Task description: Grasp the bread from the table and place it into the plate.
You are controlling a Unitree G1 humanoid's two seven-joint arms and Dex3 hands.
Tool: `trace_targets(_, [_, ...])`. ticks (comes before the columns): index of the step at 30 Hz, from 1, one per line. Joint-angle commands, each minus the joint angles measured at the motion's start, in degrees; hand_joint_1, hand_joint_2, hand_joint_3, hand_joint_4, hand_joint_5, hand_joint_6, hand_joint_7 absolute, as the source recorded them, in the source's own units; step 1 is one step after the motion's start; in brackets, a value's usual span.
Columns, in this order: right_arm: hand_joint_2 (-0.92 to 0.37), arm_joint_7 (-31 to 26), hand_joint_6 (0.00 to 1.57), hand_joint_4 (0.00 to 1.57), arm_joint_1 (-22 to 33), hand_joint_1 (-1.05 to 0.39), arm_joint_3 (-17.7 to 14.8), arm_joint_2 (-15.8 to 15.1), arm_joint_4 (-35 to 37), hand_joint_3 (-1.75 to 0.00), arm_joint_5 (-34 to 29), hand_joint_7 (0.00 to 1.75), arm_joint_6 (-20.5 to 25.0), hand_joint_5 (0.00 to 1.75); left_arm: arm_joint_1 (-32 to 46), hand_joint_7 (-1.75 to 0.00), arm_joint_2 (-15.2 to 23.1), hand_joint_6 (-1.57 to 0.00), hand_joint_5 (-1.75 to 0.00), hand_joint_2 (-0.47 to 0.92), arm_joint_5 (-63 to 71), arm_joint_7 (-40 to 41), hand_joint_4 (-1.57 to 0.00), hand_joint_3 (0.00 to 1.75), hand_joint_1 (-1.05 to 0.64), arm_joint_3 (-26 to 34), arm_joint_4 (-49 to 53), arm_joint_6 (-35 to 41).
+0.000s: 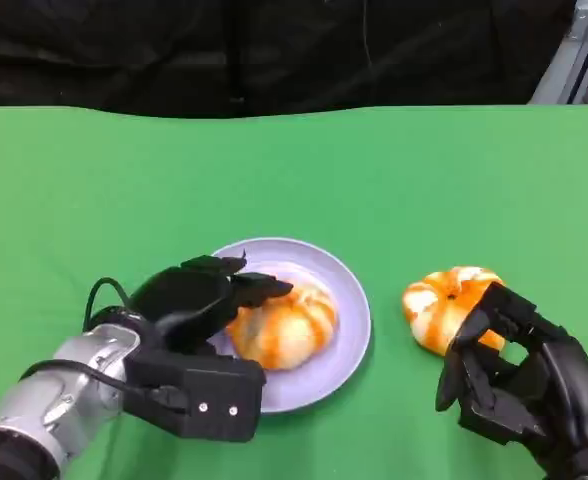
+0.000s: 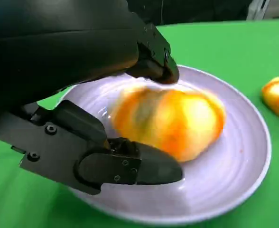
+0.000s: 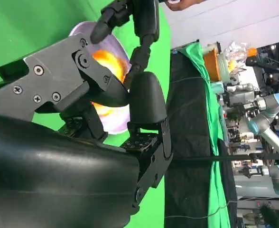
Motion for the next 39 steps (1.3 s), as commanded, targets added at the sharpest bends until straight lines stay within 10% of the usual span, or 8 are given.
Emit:
trace_targets(1, [-0.59, -0.23, 0.62, 0.84, 0.16, -0.10, -0.33, -0.43, -0.39, -1.16, 0.38, 1.73, 0.06, 1.75, 1.76, 0.00, 1.45, -0.17, 0.00, 0.92, -2.28, -2.70, 0.00, 0.59, -1.00, 1.37, -1.61, 0.49])
trace_targets(6, [-0.59, -0.02, 0.63, 0.85, 0.01, -0.10, -0.37, -0.42, 0.12, -1.16, 0.29, 1.73, -0.53, 1.75, 4.94, -0.04, 0.98, -0.32, -0.05, 0.92, -8.47, -5.24, -0.16, 0.39, -0.74, 6.07, -6.86, 2.85])
trace_targets(9, [-0.59, -0.11, 0.63, 0.85, 0.02, -0.10, -0.41, -0.37, 0.19, -1.16, 0.23, 1.73, -0.70, 1.75, 7.28, -0.09, -0.34, -0.62, -0.12, 0.92, -16.37, -6.45, -0.53, 0.27, -0.27, 10.53, -7.72, 0.37])
trace_targets(16, [-0.58, -0.12, 0.63, 0.85, 0.16, -0.10, -0.44, -0.37, -0.07, -1.17, 0.43, 1.73, -0.42, 1.75, 12.08, -0.17, -3.57, -1.24, -0.34, 0.73, -41.01, -20.23, -1.16, 0.92, 0.08, 21.30, -11.38, 5.78])
trace_targets(18, [-0.58, 0.02, 0.63, 0.85, 0.15, -0.10, -0.43, -0.42, 0.01, -1.17, 0.40, 1.73, -0.65, 1.75, 14.31, -0.37, -3.59, -1.33, -0.75, 0.58, -48.61, -25.21, -1.17, 1.19, 0.08, 24.42, -15.08, 10.43])
trace_targets(21, [-0.58, 0.02, 0.63, 0.85, 0.21, -0.11, -0.47, -0.40, -0.12, -1.17, 0.58, 1.73, -0.35, 1.75, 17.36, -1.18, -2.90, -1.07, -1.39, 0.51, -55.36, -29.89, -1.05, 1.40, 0.09, 27.21, -21.15, 16.36])
trace_targets(25, [-0.58, 0.08, 0.63, 0.85, 0.18, -0.10, -0.47, -0.52, -0.35, -1.17, 0.60, 1.72, -0.14, 1.75, 23.41, -1.66, -0.90, -0.87, -1.72, 0.57, -62.39, -32.59, -0.99, 1.34, 0.06, 30.66, -31.35, 26.48])
trace_targets(39, [-0.58, 1.15, 0.63, 0.84, -0.22, -0.11, -1.14, -1.18, 0.81, -1.17, 0.73, 1.71, -0.82, 1.75, 32.12, -1.75, 1.76, -0.78, -1.75, 0.71, -69.74, -38.45, -0.94, 1.24, 0.08, 37.33, -35.83, 37.61])
